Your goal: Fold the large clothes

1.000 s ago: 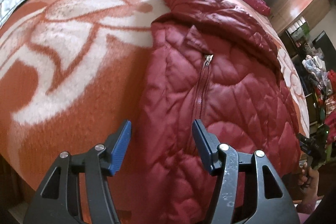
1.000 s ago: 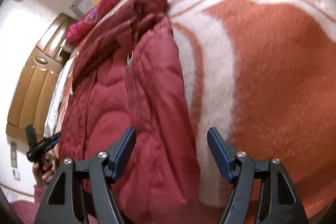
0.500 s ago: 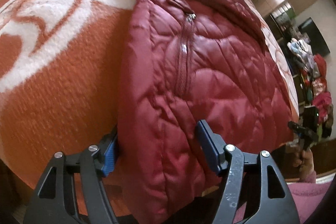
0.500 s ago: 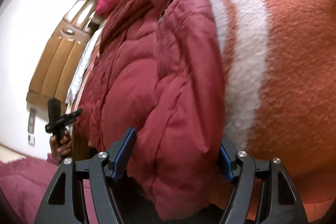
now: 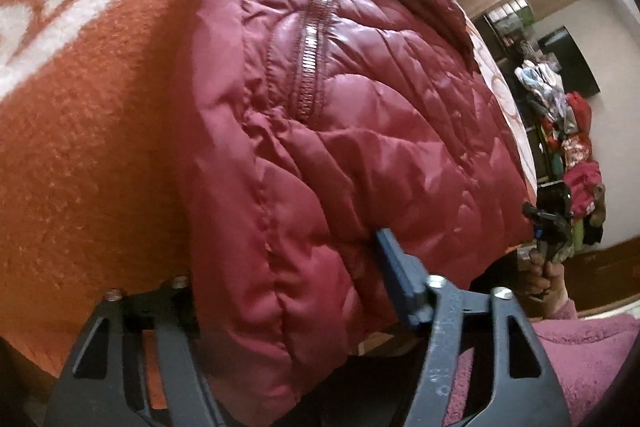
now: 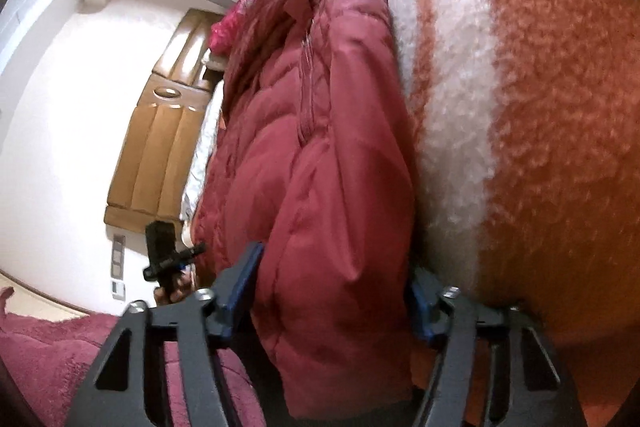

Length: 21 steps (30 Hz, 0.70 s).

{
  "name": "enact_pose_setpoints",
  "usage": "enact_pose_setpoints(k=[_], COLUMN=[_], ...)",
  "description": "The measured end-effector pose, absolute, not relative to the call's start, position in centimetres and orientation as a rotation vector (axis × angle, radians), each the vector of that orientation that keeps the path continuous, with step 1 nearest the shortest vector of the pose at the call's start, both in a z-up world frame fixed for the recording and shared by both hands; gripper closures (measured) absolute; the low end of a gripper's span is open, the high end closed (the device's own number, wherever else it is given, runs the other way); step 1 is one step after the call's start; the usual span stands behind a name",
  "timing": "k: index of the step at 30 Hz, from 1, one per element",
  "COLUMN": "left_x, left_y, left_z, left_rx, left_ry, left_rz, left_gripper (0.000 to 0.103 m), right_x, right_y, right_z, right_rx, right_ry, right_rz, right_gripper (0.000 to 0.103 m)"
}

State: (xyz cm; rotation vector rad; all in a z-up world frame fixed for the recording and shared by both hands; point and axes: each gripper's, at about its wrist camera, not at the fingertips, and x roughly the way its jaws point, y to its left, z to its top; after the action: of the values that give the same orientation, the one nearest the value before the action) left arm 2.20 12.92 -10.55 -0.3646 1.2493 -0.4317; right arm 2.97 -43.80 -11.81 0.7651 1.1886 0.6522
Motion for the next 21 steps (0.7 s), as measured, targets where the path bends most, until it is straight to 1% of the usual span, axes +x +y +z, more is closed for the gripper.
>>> enact_pose_setpoints(k=[1, 2, 3, 6, 11, 16, 21], left_x=[2.2, 2.2, 2.2, 2.3, 2.3, 2.7, 3.7], left_y=[12.6, 12.4, 12.2, 11.9, 11.3, 11.2, 11.2], left_z=[-10.4, -10.2, -9.9, -9.0, -6.3, -2.9, -0.7], left_rx=[-0.355, -0.346, -0.333, -0.318, -0.317, -0.365, -0.376], left_ry=[1.245, 1.24, 1.233, 1.206, 1.116, 0.989, 0.918], left_rz=[-0.444, -0.452, -0.456, -0.461, -0.474, -0.506, -0.504], left_gripper=[0.057, 0.067, 0.074, 0.083, 0.087, 0.088, 0.088], right_x=[3.0, 3.1, 3.0, 3.2, 3.5, 4.1, 5.1], right_y=[-43.5, -43.1, -42.9, -42.3, -41.7, -41.7, -41.3], right_z=[-11.9, -12.0, -11.9, -11.0, -8.6, -6.1, -4.0], right_rx=[0.754, 0.746, 0.738, 0.731, 0.759, 0.807, 0.802], right_ry=[1.198, 1.202, 1.2, 1.174, 1.084, 0.975, 0.9], right_rz=[0.652, 0.653, 0.66, 0.684, 0.741, 0.799, 0.835], right_gripper=[0.055, 0.062, 0.068, 0.074, 0.077, 0.079, 0.079])
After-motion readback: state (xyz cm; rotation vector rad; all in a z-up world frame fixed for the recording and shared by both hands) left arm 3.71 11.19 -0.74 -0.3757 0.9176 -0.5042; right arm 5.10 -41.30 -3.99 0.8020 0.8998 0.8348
